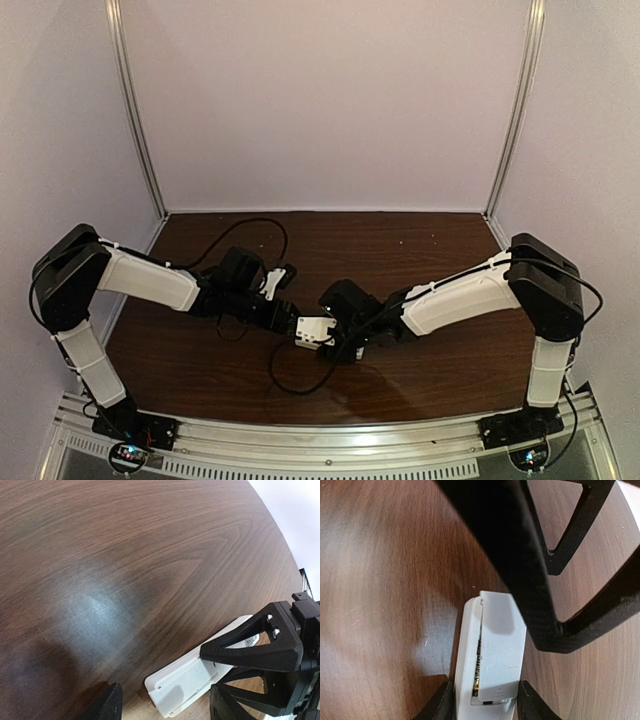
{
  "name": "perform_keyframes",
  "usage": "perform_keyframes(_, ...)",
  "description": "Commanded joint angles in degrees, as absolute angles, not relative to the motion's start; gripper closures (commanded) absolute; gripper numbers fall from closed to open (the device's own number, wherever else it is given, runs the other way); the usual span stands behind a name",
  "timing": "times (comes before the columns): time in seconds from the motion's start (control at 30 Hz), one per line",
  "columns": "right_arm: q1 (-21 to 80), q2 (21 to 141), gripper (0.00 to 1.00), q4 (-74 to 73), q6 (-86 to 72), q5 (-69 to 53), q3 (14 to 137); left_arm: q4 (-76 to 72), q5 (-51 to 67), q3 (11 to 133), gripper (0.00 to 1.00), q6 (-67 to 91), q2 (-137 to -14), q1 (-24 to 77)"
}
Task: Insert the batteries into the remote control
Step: Press the battery cover on the remote control without the battery cover.
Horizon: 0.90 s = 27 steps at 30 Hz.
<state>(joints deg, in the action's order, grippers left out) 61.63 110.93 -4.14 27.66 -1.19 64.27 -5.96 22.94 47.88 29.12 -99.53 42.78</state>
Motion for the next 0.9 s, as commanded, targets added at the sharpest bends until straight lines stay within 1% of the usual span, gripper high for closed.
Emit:
perform_keyframes(0.0, 61.6, 112.0, 0.58, -5.8, 27.0, -0.3, 65.3, -7.2, 22.9, 47.1, 0.40, 29.4, -99.9, 42.5)
perform_keyframes(0.17, 61.7, 111.6, 0.62, -6.0, 26.9, 1.1, 65.4, -7.1, 22.8, 46.9, 0.40, 29.5, -99.8, 42.5)
perform_keyframes(0.37, 62.0, 111.6, 0.63, -6.1, 26.7, 2.1, 65.4, -6.8, 22.5, 46.6, 0.42, 29.5, -99.5, 42.5)
perform_keyframes(0.5, 62.2, 111.4, 0.57, -5.8, 26.8, 2.6, 65.0, -6.7, 22.3, 46.4, 0.42, 29.4, -99.4, 42.5)
perform_keyframes(0.6, 62.3, 111.4, 0.57, -5.6, 26.6, 2.9, 65.0, -6.6, 22.1, 46.4, 0.42, 29.6, -99.5, 42.5)
perform_keyframes(0.67, 62.4, 111.4, 0.51, -5.7, 26.6, 2.9, 65.0, -6.5, 22.1, 46.2, 0.42, 29.8, -99.5, 42.5)
perform_keyframes(0.7, 62.4, 111.4, 0.49, -5.5, 26.6, 3.0, 64.9, -6.5, 22.0, 46.1, 0.43, 29.8, -99.4, 42.5)
perform_keyframes(0.87, 62.5, 111.5, 0.54, -5.7, 26.6, 3.0, 65.0, -6.8, 23.2, 45.6, 0.50, 30.7, -99.6, 42.5)
